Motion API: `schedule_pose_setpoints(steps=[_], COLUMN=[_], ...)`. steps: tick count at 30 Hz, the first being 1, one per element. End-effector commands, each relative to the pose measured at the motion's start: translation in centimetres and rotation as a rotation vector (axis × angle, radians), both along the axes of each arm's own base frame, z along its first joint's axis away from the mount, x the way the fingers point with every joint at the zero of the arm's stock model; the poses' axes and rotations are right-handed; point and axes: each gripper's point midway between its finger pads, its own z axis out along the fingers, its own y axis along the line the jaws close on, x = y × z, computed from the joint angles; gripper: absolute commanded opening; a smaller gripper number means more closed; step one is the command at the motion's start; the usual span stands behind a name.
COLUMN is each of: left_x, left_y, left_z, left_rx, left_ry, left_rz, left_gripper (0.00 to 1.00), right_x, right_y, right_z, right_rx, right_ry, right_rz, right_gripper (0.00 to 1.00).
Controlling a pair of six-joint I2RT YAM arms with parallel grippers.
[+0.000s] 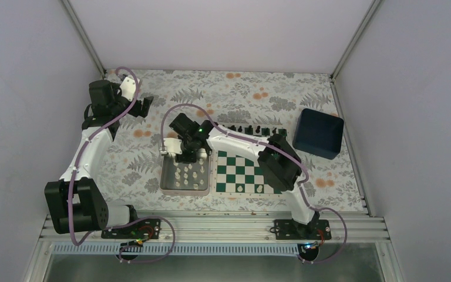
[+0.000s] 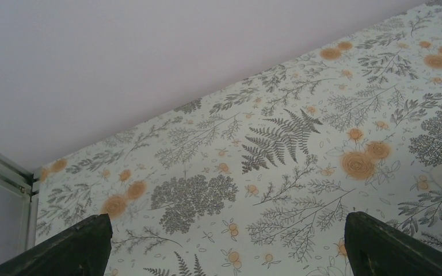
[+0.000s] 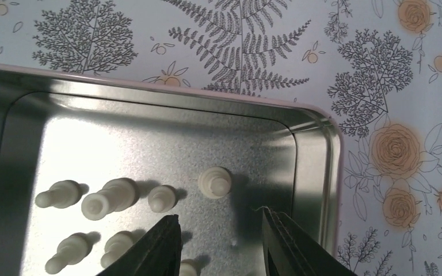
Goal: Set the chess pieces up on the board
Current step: Pick up the chess piece from the storage box.
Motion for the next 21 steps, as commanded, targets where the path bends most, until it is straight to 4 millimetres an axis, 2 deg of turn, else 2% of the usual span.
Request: schedule_pose_setpoints(steps=[1, 15, 21], left_x=[0.1, 0.1, 0.0], left_y=[0.3, 0.3, 0.3], left_z=[1.0, 0.9, 0.9], left_rx=[0.017, 0.021, 0.02], left_ry=[-0.035, -0.039, -0.041], left_rz=[0.009, 0.011, 0.006], left_gripper=[1.0, 1.0, 1.0], right_x=[0.7, 1.1, 0.8], right_y=[1.7, 2.2, 2.4], right_z=[0.5, -3.3, -4.0], right_rx=[0.04, 0.007, 0.009], right_ry=[-0.026, -0.002, 0.022], right_rz=[-0.009, -0.015, -0.011], right_gripper=[0.38, 0.38, 0.35])
